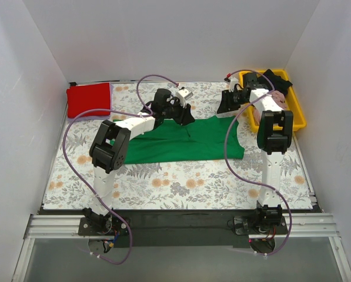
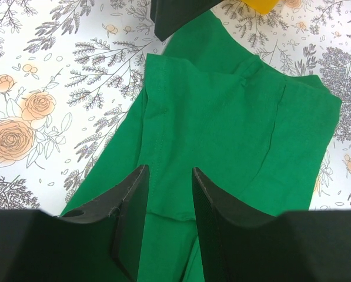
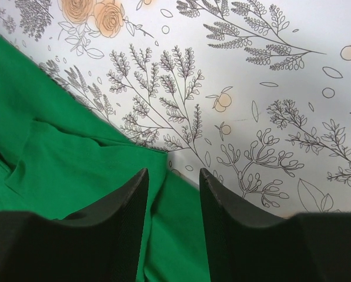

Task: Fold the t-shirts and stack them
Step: Fold the tshirt

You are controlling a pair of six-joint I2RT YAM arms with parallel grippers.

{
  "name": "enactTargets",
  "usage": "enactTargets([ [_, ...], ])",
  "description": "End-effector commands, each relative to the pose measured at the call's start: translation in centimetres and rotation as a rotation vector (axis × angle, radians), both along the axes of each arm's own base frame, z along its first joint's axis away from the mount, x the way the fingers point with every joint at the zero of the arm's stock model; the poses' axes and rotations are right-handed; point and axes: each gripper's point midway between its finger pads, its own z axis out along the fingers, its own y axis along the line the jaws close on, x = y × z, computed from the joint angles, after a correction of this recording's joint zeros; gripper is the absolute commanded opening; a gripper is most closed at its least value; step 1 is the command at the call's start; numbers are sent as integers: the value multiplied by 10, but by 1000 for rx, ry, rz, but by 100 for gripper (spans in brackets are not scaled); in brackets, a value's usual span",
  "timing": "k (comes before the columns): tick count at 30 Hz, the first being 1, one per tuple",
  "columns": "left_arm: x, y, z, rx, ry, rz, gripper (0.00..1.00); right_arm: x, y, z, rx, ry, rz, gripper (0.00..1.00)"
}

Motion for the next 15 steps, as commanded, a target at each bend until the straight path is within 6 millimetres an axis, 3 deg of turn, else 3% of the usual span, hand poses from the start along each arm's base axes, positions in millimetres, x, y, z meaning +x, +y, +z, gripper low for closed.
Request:
enactTargets([
  [1, -3, 4, 49, -44, -64, -6, 34, 4, 5, -3, -8, -16, 20, 45],
  [11, 0, 7, 48, -45, -62, -1, 34, -7, 20, -20, 15, 44, 39, 40],
  [15, 0, 7, 48, -44, -64, 0, 34, -7, 25, -17, 25, 39, 48, 39],
])
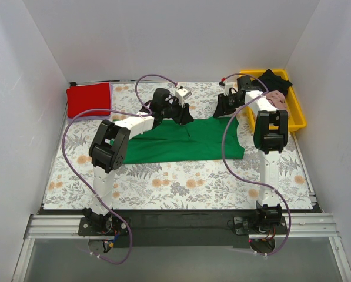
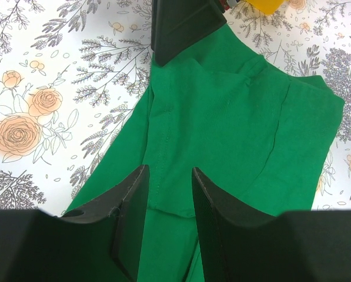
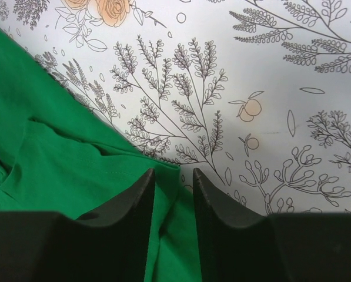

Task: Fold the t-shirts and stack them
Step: Fold the tshirt

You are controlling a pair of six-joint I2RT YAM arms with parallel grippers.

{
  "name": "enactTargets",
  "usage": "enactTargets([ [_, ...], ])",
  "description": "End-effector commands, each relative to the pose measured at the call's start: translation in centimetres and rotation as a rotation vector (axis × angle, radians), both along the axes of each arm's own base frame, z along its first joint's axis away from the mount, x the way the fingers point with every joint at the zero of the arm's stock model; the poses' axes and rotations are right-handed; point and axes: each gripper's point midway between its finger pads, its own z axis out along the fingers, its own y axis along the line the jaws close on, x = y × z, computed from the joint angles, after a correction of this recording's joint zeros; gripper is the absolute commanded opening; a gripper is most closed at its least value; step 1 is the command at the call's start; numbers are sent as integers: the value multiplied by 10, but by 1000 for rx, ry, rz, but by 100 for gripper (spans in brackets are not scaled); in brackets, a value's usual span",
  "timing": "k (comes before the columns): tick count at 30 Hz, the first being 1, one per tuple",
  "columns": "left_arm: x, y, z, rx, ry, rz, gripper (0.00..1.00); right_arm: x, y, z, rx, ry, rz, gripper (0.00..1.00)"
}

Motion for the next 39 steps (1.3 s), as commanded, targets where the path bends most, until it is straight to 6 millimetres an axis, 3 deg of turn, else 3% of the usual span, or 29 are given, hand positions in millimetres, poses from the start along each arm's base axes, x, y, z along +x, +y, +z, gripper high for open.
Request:
enactTargets([
  [1, -2, 5, 47, -42, -67, -3, 34, 2, 8, 8, 22, -11, 14, 37],
  [5, -3, 6, 45, -40, -63, -2, 34, 3, 10, 16, 34, -23, 15, 32],
  [9, -2, 7, 46, -38, -71, -1, 34, 2, 12, 26, 44, -35, 18, 16],
  [15, -4, 9, 46, -38, -69, -1, 34, -3, 14, 46, 59, -59, 27, 1],
  [23, -8, 14, 54, -33, -90, 6, 34, -15, 28, 82, 74, -113, 59, 1],
  [29, -12, 18, 63, -29, -107, 8, 34, -36, 38, 81, 52, -91, 90, 1],
  [31, -14, 20, 63, -22, -107, 10, 34, -52, 43, 69, 42, -51, 111, 1],
  [39, -24, 39, 67, -8, -87, 38, 34, -102, 65, 57, 42, 19, 188, 1],
])
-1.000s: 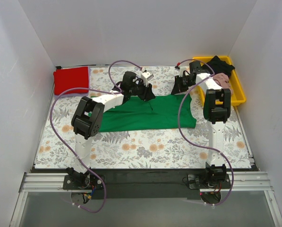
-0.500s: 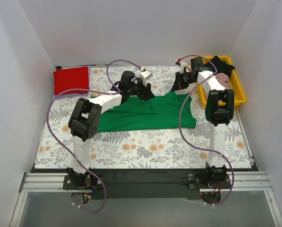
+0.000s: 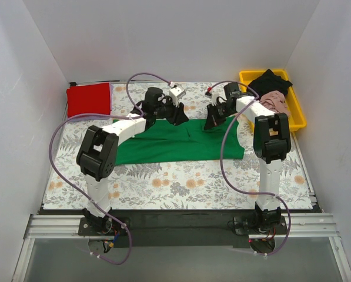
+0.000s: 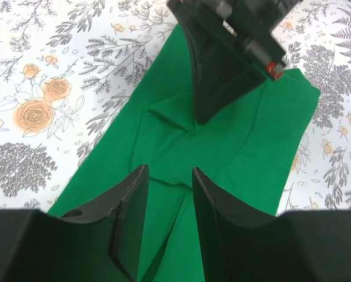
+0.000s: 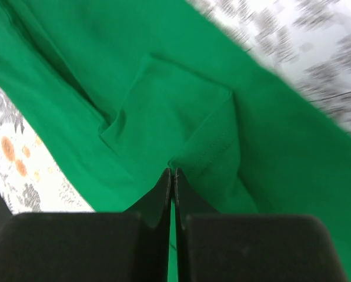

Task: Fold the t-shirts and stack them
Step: Fold the tshirt

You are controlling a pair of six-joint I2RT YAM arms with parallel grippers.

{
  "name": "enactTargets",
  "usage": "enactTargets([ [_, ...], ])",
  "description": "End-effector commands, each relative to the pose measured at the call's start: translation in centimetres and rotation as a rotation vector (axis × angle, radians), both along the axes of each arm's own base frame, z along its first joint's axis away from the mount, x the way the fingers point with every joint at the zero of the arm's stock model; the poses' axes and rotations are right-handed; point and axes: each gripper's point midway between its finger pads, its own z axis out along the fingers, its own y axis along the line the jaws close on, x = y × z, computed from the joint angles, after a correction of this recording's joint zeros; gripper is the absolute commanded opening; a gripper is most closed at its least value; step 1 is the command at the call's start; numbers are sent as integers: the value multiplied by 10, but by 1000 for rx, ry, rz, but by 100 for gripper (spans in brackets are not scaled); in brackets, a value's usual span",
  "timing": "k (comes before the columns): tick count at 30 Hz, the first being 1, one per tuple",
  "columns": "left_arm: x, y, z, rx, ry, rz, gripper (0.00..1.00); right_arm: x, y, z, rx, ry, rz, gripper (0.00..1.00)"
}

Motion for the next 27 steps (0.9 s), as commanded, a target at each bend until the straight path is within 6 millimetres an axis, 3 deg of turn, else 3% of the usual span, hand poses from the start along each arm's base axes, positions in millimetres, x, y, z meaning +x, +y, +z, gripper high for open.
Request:
enactTargets([
  [1, -5, 16, 35, -15, -52, 25, 34, -16, 14, 25, 35, -35, 46, 1],
  [6, -13, 28, 38, -10, -32, 45, 34, -36, 24, 16, 33, 8, 76, 1],
  [10, -18, 38, 30, 10, 26, 69, 35, -41, 25, 7, 14, 30, 74, 1],
  [11, -19, 41, 29, 11, 42, 76, 35, -41, 23, 1, -4, 44, 63, 3],
  [12, -19, 45, 27, 12, 74, 90, 35, -39, 22, 0, -10, 44, 64, 13],
  [14, -19, 51, 26, 15, 104, 102, 36, -41, 20, 1, -17, 57, 66, 22],
  [15, -19, 59, 23, 26, 134, 118, 36, -41, 19, 5, -15, 50, 68, 29],
  [19, -15, 85, 18, 63, 205, 167, 36, -31, 7, 46, 6, -30, 39, 39],
  [20, -12, 92, 13, 76, 227, 178, 36, -31, 3, 48, -9, -44, 33, 39],
  [22, -8, 111, 7, 118, 287, 211, 36, -34, -5, 47, -54, -61, 27, 37],
  [27, 4, 162, -27, 228, 363, 270, 34, -47, -34, 16, -229, -36, 4, 32],
])
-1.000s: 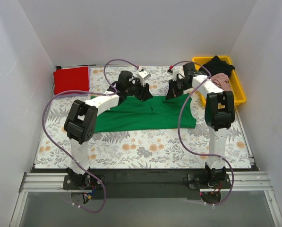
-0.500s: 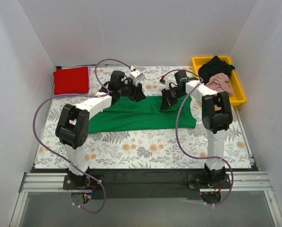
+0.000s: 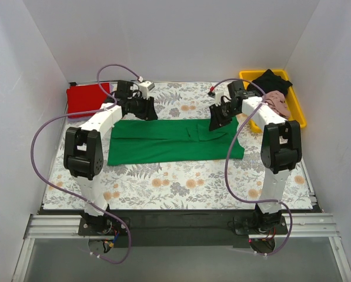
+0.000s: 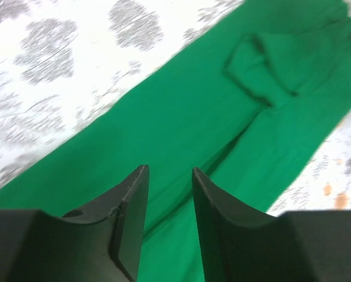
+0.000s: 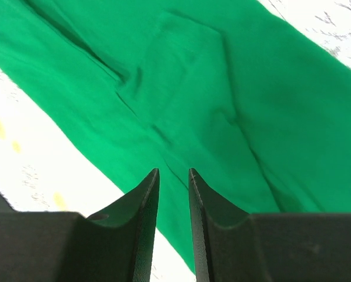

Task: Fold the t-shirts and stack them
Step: Fold the tshirt

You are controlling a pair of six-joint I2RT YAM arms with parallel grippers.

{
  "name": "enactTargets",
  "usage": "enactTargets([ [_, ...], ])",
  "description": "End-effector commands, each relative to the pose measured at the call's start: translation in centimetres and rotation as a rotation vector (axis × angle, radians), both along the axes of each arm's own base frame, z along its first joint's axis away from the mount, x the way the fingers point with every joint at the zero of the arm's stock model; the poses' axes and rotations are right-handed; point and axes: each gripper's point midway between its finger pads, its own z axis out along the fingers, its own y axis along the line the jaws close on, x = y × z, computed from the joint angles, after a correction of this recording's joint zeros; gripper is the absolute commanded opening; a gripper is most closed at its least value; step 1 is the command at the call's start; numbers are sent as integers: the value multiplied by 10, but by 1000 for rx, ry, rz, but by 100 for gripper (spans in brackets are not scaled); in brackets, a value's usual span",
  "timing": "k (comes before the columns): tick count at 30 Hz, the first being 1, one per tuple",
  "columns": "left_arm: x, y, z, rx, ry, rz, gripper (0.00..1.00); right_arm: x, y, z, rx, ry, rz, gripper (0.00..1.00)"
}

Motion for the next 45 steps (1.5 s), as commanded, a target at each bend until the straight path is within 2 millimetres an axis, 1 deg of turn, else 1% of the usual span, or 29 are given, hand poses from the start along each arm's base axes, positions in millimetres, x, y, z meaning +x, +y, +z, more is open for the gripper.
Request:
enactTargets([
  [1, -4, 42, -28, 138, 98, 17, 33, -13, -27, -21, -180, 3, -3, 32],
  [2, 2, 43, -29, 138, 97, 22, 31, -12, -31, -22, -206, -7, -1, 32],
  [9, 0, 84, -80, 382, 163, 1, 29, -21, -45, -35, -393, -40, 47, 32],
  [11, -2, 92, -90, 423, 176, 7, 28, -18, -52, -45, -462, -36, 51, 32],
  [14, -14, 101, -102, 469, 198, -2, 27, -7, -63, -60, -541, -41, 63, 32],
  [15, -25, 105, -111, 481, 223, -5, 27, -2, -65, -64, -565, -46, 74, 31],
  [16, -30, 108, -114, 489, 233, -8, 26, 0, -66, -78, -578, -22, 84, 30],
  [17, -35, 111, -111, 497, 229, -3, 26, 14, -68, -75, -605, -52, 74, 29],
  [18, -52, 115, -122, 505, 272, -8, 26, 20, -67, -78, -609, -60, 79, 29],
  [19, -58, 115, -116, 502, 265, -7, 26, 27, -66, -91, -617, -49, 95, 29],
  [21, -78, 116, -119, 492, 290, -19, 25, 67, -54, -80, -608, -139, 87, 28],
  [22, -99, 118, -121, 492, 315, -26, 25, 78, -53, -102, -626, -130, 108, 28],
  [23, -109, 117, -119, 475, 335, -21, 25, 124, -43, -71, -619, -260, 63, 28],
  [24, -120, 115, -117, 456, 354, -24, 25, 144, -38, -67, -623, -313, 56, 28],
  [25, -138, 113, -113, 433, 372, -34, 25, 160, -32, -89, -640, -329, 73, 28],
  [26, -147, 108, -108, 406, 383, -44, 25, 186, -29, -71, -667, -426, 50, 28],
  [27, -162, 96, -100, 340, 418, -71, 25, 222, -16, -38, -639, -584, -6, 29],
  [28, -169, 88, -84, 303, 393, -83, 25, 234, -9, -20, -622, -658, -30, 31],
  [29, -182, 81, -80, 276, 407, -106, 26, 242, -3, 1, -591, -726, -58, 33],
  [30, -187, 70, -73, 262, 386, -138, 26, 260, 5, 39, -530, -866, -119, 37],
  [31, -189, 63, -61, 247, 348, -144, 26, 248, 3, 61, -508, -902, -130, 40],
  [33, -183, 52, -45, 235, 280, -155, 26, 244, 8, 104, -433, -1013, -154, 45],
  [34, -176, 49, -34, 226, 235, -151, 26, 235, 8, 133, -403, -1046, -164, 45],
  [37, -149, 43, -17, 223, 127, -153, 27, 211, 5, 165, -362, -1041, -172, 45],
  [39, -129, 40, -9, 246, 61, -153, 27, 195, 4, 168, -342, -1002, -163, 45],
  [40, -121, 42, -18, 281, 60, -155, 27, 185, 2, 179, -327, -999, -162, 45],
  [42, -100, 39, -15, 301, 17, -147, 27, 167, 2, 165, -316, -913, -141, 45],
  [44, -82, 43, -31, 363, 20, -139, 26, 151, 7, 165, -272, -850, -128, 46],
  [45, -75, 45, -37, 398, 19, -132, 24, 139, 6, 153, -276, -779, -112, 46],
])
